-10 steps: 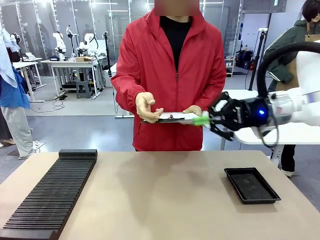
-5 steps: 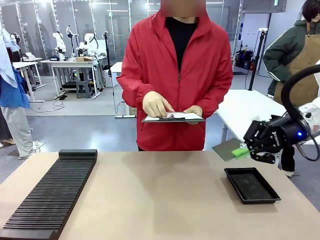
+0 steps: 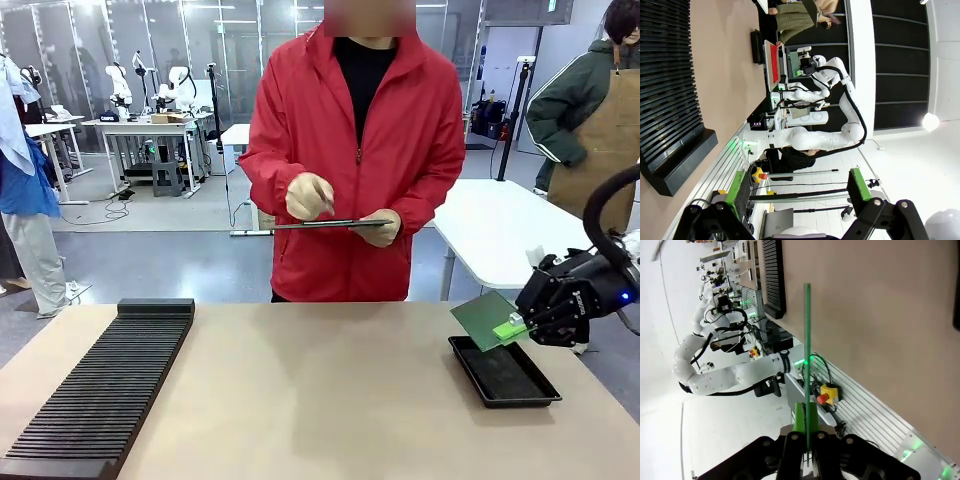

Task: Inspect the PCB.
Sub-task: Place the Blank PCB in the ESD tray.

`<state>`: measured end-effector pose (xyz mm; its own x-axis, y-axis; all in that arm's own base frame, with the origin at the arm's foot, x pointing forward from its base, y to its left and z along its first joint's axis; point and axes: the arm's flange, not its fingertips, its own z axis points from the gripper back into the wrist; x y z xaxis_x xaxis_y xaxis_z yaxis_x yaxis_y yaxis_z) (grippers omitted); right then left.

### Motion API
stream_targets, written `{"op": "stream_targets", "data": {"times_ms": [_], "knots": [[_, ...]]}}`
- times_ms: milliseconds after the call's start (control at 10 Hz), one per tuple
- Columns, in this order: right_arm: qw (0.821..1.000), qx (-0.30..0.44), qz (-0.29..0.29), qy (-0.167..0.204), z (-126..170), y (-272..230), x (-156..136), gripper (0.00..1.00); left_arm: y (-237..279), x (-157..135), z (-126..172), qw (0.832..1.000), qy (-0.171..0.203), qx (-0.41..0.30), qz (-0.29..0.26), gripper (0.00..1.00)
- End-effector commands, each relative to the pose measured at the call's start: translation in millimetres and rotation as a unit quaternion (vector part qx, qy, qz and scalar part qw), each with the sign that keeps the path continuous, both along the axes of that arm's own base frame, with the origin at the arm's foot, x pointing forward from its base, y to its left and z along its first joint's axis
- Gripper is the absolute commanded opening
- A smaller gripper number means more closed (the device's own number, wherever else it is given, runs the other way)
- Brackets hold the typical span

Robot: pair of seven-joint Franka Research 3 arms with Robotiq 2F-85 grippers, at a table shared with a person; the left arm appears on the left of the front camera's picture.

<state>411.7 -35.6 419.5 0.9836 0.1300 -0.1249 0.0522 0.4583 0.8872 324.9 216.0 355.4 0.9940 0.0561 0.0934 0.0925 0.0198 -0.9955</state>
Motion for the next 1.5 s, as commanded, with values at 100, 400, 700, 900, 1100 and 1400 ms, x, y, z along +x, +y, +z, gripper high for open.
{"op": "stream_targets", "data": {"times_ms": [100, 400, 700, 900, 1100, 1400], "knots": [[1.000, 0.002, -0.010, -0.023, -11.1, -16.3, -0.7, 0.03, 1.0, -0.4, 0.4, 1.000, -0.001, 0.000, 0.001, 1.00], [1.000, 0.002, -0.005, -0.010, -7.2, -12.5, -0.1, 0.03, 1.0, -0.4, 0.4, 1.000, -0.001, 0.000, 0.001, 1.00], [1.000, 0.005, -0.009, -0.009, -8.5, -15.1, -0.7, 0.03, 1.0, -0.4, 0.4, 1.000, -0.001, 0.000, 0.001, 1.00], [0.999, -0.041, 0.003, -0.017, -29.9, -25.6, 27.3, 0.03, 1.0, -0.4, 0.4, 1.000, -0.001, 0.000, 0.001, 1.00], [0.997, -0.068, 0.021, -0.026, -51.5, -39.9, 51.0, 0.03, 1.0, -0.4, 0.4, 1.000, -0.001, 0.000, 0.001, 1.00], [0.995, -0.090, 0.027, -0.030, -76.1, -54.8, 75.5, 0.03, 1.0, -0.4, 0.4, 1.000, -0.001, 0.000, 0.001, 1.00]]}}
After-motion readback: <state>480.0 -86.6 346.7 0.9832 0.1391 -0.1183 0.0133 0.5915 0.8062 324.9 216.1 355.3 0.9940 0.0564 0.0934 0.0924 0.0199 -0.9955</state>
